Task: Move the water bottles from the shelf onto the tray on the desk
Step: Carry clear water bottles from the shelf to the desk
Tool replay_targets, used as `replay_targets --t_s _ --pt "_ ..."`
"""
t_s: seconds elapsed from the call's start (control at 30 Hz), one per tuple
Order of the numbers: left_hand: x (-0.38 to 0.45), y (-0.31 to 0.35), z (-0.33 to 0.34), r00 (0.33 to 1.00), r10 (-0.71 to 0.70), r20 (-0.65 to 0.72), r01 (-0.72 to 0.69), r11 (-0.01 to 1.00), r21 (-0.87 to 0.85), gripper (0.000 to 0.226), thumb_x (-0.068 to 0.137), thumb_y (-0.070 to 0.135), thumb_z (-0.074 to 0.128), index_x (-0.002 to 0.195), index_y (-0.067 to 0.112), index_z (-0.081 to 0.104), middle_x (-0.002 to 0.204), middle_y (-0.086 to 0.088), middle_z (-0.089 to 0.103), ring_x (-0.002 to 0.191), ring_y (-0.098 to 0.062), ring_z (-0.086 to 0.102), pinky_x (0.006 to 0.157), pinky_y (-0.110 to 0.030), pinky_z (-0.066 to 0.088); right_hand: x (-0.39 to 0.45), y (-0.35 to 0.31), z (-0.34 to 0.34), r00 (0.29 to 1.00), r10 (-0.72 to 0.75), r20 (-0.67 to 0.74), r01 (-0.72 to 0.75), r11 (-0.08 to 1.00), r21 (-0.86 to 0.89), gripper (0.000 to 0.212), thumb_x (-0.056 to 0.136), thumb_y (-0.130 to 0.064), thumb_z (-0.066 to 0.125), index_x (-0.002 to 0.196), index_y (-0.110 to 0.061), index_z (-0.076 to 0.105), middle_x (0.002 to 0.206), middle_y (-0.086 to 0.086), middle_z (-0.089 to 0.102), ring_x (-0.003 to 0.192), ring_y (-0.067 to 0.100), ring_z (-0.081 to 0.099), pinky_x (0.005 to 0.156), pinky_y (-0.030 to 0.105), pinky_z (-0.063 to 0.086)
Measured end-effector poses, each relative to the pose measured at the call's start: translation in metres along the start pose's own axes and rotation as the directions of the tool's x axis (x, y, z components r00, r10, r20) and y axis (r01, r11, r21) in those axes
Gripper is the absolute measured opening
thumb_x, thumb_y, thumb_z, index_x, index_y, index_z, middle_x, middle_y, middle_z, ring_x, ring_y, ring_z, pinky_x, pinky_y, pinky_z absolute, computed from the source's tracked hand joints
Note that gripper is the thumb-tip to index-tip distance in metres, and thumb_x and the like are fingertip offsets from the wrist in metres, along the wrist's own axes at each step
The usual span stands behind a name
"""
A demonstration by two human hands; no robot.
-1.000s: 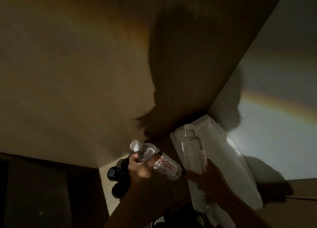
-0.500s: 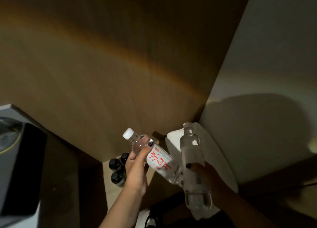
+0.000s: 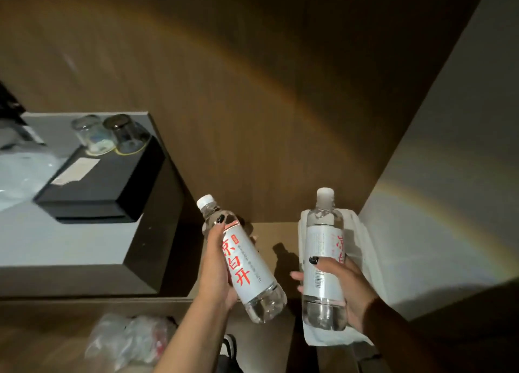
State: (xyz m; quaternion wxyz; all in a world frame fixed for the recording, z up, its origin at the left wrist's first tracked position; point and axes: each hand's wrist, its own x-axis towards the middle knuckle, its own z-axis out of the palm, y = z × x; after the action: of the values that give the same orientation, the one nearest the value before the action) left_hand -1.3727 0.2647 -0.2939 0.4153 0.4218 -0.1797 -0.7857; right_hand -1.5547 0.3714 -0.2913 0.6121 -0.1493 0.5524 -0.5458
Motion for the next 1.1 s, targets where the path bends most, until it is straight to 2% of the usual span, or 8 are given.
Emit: replay_targets --t_s 0.17,0.27,0.53,0.7,0.83,0.9,1.0,1.1 --pt "-0.033 0.012 -0.021 0.999 0.037 -0.030 -0.039 0.997 -0.071 0.031 0.082 0.048 0.060 0.085 0.017 0.059 0.064 -0.006 0.060 0.059 -0.022 0.060 0.065 -0.034 0.049 -0.011 0.011 0.029 0.998 -0.025 0.055 0.034 0.984 -0.176 0.034 0.079 -0.007 0.065 0.111 -0.015 0.058 0.103 0.018 0.070 0.083 0.034 0.071 0.070 0.040 0.056" --pt "-0.050 0.019 -0.041 0.998 0.012 -0.060 -0.019 0.994 -0.109 0.031 0.081 0.047 0.062 0.084 0.016 0.059 0.068 -0.007 0.059 0.062 -0.023 0.059 0.063 -0.032 0.050 -0.012 0.023 0.047 0.997 -0.013 0.080 0.033 0.966 -0.257 0.031 0.080 -0.007 0.067 0.108 -0.016 0.057 0.100 0.019 0.070 0.080 0.033 0.071 0.065 0.038 0.057" --pt "-0.100 0.046 -0.117 0.986 0.023 -0.164 -0.047 0.988 -0.144 0.048 0.066 0.050 0.070 0.092 0.012 0.056 0.070 -0.008 0.059 0.061 -0.023 0.061 0.066 -0.033 0.051 -0.026 0.065 0.122 0.976 0.068 0.206 0.025 0.908 -0.418 0.052 0.061 -0.018 0.074 0.109 -0.015 0.056 0.095 0.017 0.069 0.081 0.033 0.071 0.065 0.037 0.056" --pt "-0.140 0.066 -0.188 0.974 0.020 -0.224 -0.061 0.982 -0.178 0.051 0.062 0.052 0.074 0.089 0.012 0.058 0.072 -0.008 0.061 0.065 -0.024 0.061 0.070 -0.035 0.052 -0.046 0.105 0.182 0.955 0.120 0.271 0.011 0.900 -0.436 0.035 0.077 -0.005 0.069 0.107 -0.016 0.055 0.094 0.020 0.067 0.078 0.034 0.070 0.061 0.037 0.056" --pt "-0.177 0.085 -0.254 0.963 0.012 -0.270 -0.061 0.983 -0.172 0.065 0.046 0.056 0.081 0.089 0.012 0.058 0.074 -0.008 0.062 0.068 -0.024 0.062 0.079 -0.039 0.050 -0.071 0.144 0.238 0.935 0.158 0.317 0.007 0.887 -0.461 0.048 0.066 -0.014 0.073 0.110 -0.017 0.055 0.095 0.018 0.067 0.079 0.035 0.071 0.061 0.035 0.056" --pt "-0.199 0.096 -0.286 0.959 0.028 -0.282 -0.074 0.985 -0.155 0.064 0.048 0.058 0.080 0.088 0.013 0.057 0.071 -0.009 0.062 0.064 -0.024 0.064 0.071 -0.037 0.053 -0.085 0.165 0.267 0.925 0.167 0.341 0.021 0.875 -0.483 0.043 0.071 -0.011 0.073 0.110 -0.016 0.055 0.093 0.017 0.067 0.079 0.033 0.070 0.062 0.037 0.056" --pt "-0.235 0.113 -0.322 0.959 0.021 -0.283 -0.065 0.987 -0.149 0.043 0.074 0.051 0.065 0.068 0.009 0.060 0.060 -0.010 0.058 0.049 -0.022 0.060 0.052 -0.028 0.054 -0.105 0.196 0.309 0.910 0.177 0.375 0.059 0.840 -0.539 0.051 0.060 -0.018 0.073 0.108 -0.017 0.056 0.094 0.018 0.066 0.081 0.034 0.069 0.070 0.042 0.057" --pt "-0.266 0.131 -0.364 0.942 0.063 -0.331 -0.099 0.991 -0.094 0.041 0.068 0.049 0.068 0.075 0.009 0.059 0.064 -0.010 0.057 0.054 -0.024 0.058 0.054 -0.029 0.052 -0.123 0.227 0.351 0.900 0.179 0.398 0.108 0.791 -0.602 0.055 0.050 -0.026 0.073 0.102 -0.018 0.058 0.093 0.018 0.067 0.082 0.033 0.068 0.077 0.047 0.056"
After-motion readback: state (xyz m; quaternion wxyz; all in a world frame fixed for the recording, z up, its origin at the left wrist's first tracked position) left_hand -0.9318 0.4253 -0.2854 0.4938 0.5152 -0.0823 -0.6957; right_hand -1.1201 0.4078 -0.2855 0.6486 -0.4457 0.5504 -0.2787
